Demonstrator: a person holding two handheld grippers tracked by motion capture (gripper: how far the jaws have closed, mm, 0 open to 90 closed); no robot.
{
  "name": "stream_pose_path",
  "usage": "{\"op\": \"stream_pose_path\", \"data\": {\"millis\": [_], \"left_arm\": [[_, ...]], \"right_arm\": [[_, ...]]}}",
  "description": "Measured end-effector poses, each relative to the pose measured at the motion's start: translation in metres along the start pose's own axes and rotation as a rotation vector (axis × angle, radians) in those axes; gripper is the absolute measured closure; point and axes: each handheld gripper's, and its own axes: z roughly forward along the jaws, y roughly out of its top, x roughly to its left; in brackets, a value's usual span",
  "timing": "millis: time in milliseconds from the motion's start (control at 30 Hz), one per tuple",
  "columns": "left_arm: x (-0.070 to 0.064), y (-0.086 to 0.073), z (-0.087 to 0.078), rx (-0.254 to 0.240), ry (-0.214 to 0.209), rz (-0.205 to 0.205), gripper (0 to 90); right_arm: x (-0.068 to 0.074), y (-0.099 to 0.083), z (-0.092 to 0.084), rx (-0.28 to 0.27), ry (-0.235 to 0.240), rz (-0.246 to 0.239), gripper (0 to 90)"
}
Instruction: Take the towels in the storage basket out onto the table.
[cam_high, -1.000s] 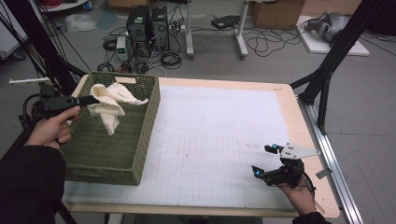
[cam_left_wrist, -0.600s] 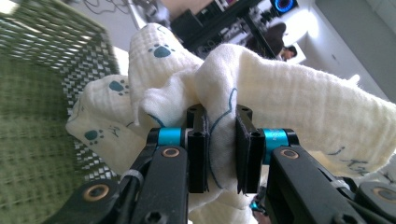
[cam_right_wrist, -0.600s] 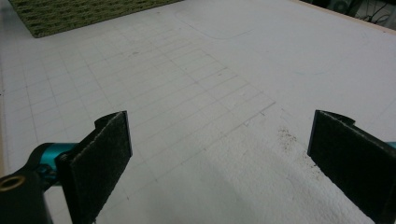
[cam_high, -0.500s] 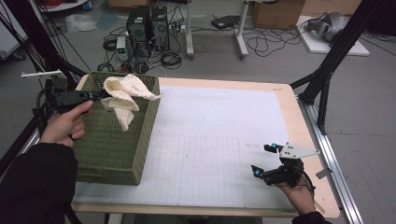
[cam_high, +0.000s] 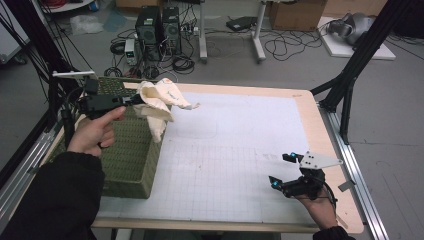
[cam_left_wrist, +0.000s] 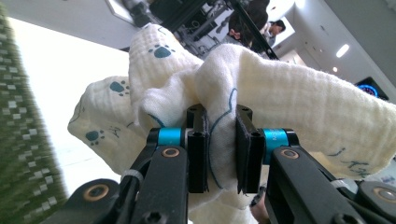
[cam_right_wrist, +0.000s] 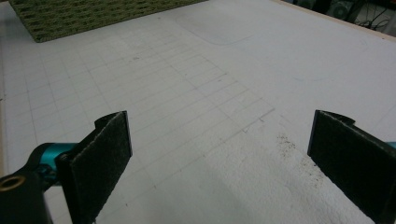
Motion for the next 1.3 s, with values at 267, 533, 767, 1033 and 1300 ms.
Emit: {"op": "stream_pose_path", "data": {"millis": [267, 533, 767, 1033, 1300], "left_arm": [[-0.009, -0.011, 0.036, 0.047, 0.013, 0.025, 77.5], [-0.019, -0.024, 0.069, 0.082, 0.049, 0.057, 77.5], [-0.027, -0.038, 0.100, 0.108, 0.073, 0.071, 77.4], [-0.031, -0.059, 0.136, 0.156, 0.164, 0.103, 77.4], [-0.038, -0.079, 0.156, 0.126, 0.237, 0.164, 77.3]], "right_arm": [[-0.001, 0.001, 0.001, -0.005, 0.002, 0.002, 5.4], [-0.002, 0.001, 0.001, -0.009, 0.002, -0.001, 5.4], [-0.003, 0.003, 0.001, -0.015, 0.005, -0.001, 5.4], [-0.003, 0.005, 0.001, -0.026, 0.010, 0.001, 5.4], [-0.004, 0.007, 0.002, -0.034, 0.012, -0.001, 5.4]]}}
